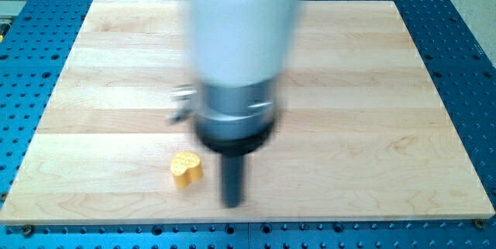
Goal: Place the heart between the green blocks
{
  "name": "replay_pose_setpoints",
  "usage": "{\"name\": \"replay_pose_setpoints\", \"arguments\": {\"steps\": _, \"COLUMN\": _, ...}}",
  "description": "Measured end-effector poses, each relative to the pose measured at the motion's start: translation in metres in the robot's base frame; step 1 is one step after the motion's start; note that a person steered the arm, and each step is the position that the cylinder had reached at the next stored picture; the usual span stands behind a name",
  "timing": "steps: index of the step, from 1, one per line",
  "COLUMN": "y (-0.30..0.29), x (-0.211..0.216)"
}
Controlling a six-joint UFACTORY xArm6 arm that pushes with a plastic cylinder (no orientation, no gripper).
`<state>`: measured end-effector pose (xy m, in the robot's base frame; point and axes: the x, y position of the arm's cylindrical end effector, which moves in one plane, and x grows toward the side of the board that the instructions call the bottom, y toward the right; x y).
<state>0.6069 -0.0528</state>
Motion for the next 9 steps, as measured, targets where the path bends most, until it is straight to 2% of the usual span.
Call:
{"name": "replay_pose_setpoints", "arguments": {"steps": 1, "y": -0.032, "x": -0.051}}
{"name": "replay_pose_setpoints", "arguments": {"steps": 2, "y": 0.003, "x": -0.114}}
{"name": "replay_pose_setpoints", "arguments": {"steps": 3, "y": -0.024, "x": -0.048}}
{"name": "replay_pose_setpoints", "arguments": {"steps": 4, "y": -0.093, "x": -0.068}}
{"name": "replay_pose_setpoints", "arguments": {"steps": 5, "y": -0.044, "x": -0.110}}
{"name": "replay_pose_setpoints", "arguments": {"steps": 6, "y": 0.078, "x": -0.146}}
{"name": "replay_pose_setpoints", "arguments": {"steps": 7, "y": 0.136, "x": -0.169}}
{"name": "replay_pose_setpoints", "arguments": {"steps": 8, "y": 0.066, "x": -0.114}}
{"name": "replay_pose_setpoints", "arguments": {"steps": 9, "y": 0.073, "x": -0.169}}
